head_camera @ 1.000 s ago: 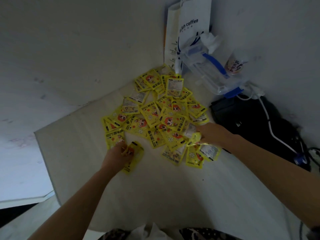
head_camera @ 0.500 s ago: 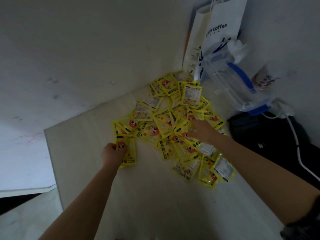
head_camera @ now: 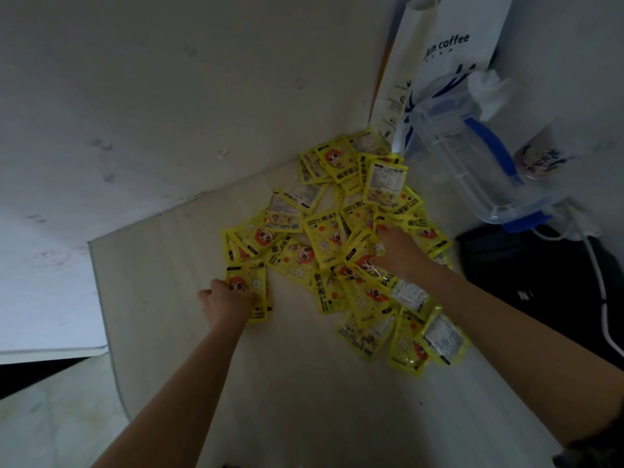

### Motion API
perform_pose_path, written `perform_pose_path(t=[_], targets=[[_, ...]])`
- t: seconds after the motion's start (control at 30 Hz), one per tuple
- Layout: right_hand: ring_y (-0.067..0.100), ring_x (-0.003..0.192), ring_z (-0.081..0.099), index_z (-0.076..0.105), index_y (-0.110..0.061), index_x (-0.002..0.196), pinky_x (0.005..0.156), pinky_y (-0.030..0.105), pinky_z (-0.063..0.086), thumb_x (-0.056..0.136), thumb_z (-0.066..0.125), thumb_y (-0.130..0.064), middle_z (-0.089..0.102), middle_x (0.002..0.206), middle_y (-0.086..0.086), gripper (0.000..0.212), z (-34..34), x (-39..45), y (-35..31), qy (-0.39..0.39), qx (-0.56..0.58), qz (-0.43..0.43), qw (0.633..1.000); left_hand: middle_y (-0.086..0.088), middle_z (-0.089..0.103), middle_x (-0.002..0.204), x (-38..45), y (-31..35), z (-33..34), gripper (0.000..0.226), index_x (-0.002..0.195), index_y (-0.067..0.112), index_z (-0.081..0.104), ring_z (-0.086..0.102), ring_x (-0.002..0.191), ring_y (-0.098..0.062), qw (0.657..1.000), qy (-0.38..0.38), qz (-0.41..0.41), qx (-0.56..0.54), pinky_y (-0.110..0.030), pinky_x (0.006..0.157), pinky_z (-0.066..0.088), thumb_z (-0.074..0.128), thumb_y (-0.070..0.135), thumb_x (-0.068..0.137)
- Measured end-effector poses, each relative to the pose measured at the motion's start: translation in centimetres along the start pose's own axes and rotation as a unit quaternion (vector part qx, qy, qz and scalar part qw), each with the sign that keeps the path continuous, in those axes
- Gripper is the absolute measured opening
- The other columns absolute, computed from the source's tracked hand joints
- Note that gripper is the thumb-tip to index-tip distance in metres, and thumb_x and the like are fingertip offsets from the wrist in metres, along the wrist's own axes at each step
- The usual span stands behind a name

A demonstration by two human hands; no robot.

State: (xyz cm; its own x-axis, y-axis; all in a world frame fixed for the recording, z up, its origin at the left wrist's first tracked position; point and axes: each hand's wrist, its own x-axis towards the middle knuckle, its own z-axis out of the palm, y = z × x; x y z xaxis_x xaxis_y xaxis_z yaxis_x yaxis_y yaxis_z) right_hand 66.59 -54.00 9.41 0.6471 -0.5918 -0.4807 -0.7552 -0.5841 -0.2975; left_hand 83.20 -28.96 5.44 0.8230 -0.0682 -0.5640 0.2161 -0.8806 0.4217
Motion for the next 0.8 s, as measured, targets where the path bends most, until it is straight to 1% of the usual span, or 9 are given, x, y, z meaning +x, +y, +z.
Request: perform_pose_path(t=[0.13,0.2,0.3,0.33,0.4,0.47,0.6,0.7,0.8], targets=[[0.034,0.110,0.057,0.052,-0.003,0.123,0.091,0.042,0.051,0.086,0.067,-0.038,0.058,0.121,0.019,0.053,0.3,-0.6,0.0,-0.006,0.015,0.018,1.000,-0.019,0.044,0.121,-0.1,-0.1,0.1,0.056,0.113,0.006,0.046,0.053,0.103,-0.039,0.999,-0.003,-0.014,-0.033,-0.046,0.088,0.051,0.078,0.017,0.069],[0.035,0.113,0.055,0.052,-0.005,0.118,0.093,0.045,0.049,0.086,0.066,-0.041,0.060,0.118,0.018,0.050,0.3,-0.9,-0.1,-0.010,0.013,0.027,1.000,-0.019,0.053,0.114,-0.1,-0.2,0.1,0.051,0.110,0.007,0.046,0.054,0.102,-0.038,0.999,-0.002,-0.014,-0.045,-0.048,0.086,0.052,0.077,0.015,0.069],[0.038,0.119,0.047,0.049,-0.017,0.101,0.098,0.051,0.042,0.086,0.062,-0.049,0.058,0.118,0.016,0.037,0.0,-1.4,-0.6,-0.018,-0.025,0.028,0.999,-0.016,0.056,0.105,-0.4,-0.3,0.1,0.046,0.108,0.009,0.047,0.054,0.096,-0.034,0.997,0.000,-0.023,-0.073,-0.042,0.078,0.051,0.075,0.012,0.071],[0.038,0.120,0.047,0.049,-0.019,0.102,0.099,0.052,0.041,0.086,0.062,-0.049,0.057,0.119,0.015,0.036,0.0,-1.6,-0.7,-0.019,-0.028,0.025,0.999,-0.015,0.055,0.103,-0.6,-0.3,0.1,0.046,0.109,0.009,0.047,0.053,0.093,-0.032,0.996,-0.001,-0.027,-0.084,-0.040,0.075,0.050,0.075,0.011,0.072],[0.036,0.120,0.049,0.048,-0.016,0.124,0.101,0.056,0.040,0.087,0.063,-0.044,0.056,0.123,0.013,0.049,0.2,-1.7,-0.7,-0.012,-0.003,0.010,1.000,-0.012,0.054,0.100,-0.9,-0.4,0.0,0.049,0.113,0.008,0.048,0.054,0.093,-0.032,0.994,-0.001,-0.032,-0.104,-0.039,0.074,0.050,0.074,0.010,0.072],[0.034,0.120,0.051,0.039,-0.014,0.138,0.100,0.052,0.042,0.087,0.066,-0.037,0.054,0.126,0.013,0.063,0.3,-2.1,-0.7,0.003,0.041,-0.004,0.999,-0.011,0.054,0.100,-1.1,-0.5,-0.1,0.051,0.115,0.009,0.048,0.057,0.096,-0.033,0.992,0.003,-0.029,-0.122,-0.042,0.079,0.053,0.075,0.010,0.072],[0.030,0.120,0.053,0.034,-0.011,0.138,0.083,0.031,0.044,0.085,0.071,-0.022,0.051,0.134,0.013,0.065,0.3,-3.2,-1.0,0.022,0.140,-0.019,0.990,-0.013,0.057,0.106,-1.8,-0.5,-0.7,0.052,0.114,0.010,0.047,0.057,0.094,-0.031,0.985,0.007,-0.016,-0.174,-0.041,0.076,0.053,0.076,0.006,0.070],[0.029,0.120,0.054,0.034,-0.014,0.135,0.080,0.030,0.045,0.083,0.073,-0.022,0.051,0.135,0.011,0.065,0.2,-4.2,-1.0,0.039,0.178,-0.019,0.983,-0.011,0.054,0.106,-2.6,-0.4,-1.2,0.057,0.118,0.011,0.045,0.055,0.091,-0.027,0.978,0.002,-0.009,-0.208,-0.035,0.072,0.049,0.077,0.004,0.071],[0.028,0.122,0.052,0.036,-0.014,0.140,0.087,0.031,0.045,0.084,0.071,-0.023,0.051,0.135,0.010,0.067,-0.2,-5.4,-0.6,0.049,0.200,-0.006,0.979,-0.008,0.057,0.106,-3.3,-0.4,-1.6,0.066,0.124,0.013,0.047,0.060,0.093,-0.026,0.971,-0.017,0.015,-0.240,-0.038,0.075,0.054,0.080,0.002,0.067]])
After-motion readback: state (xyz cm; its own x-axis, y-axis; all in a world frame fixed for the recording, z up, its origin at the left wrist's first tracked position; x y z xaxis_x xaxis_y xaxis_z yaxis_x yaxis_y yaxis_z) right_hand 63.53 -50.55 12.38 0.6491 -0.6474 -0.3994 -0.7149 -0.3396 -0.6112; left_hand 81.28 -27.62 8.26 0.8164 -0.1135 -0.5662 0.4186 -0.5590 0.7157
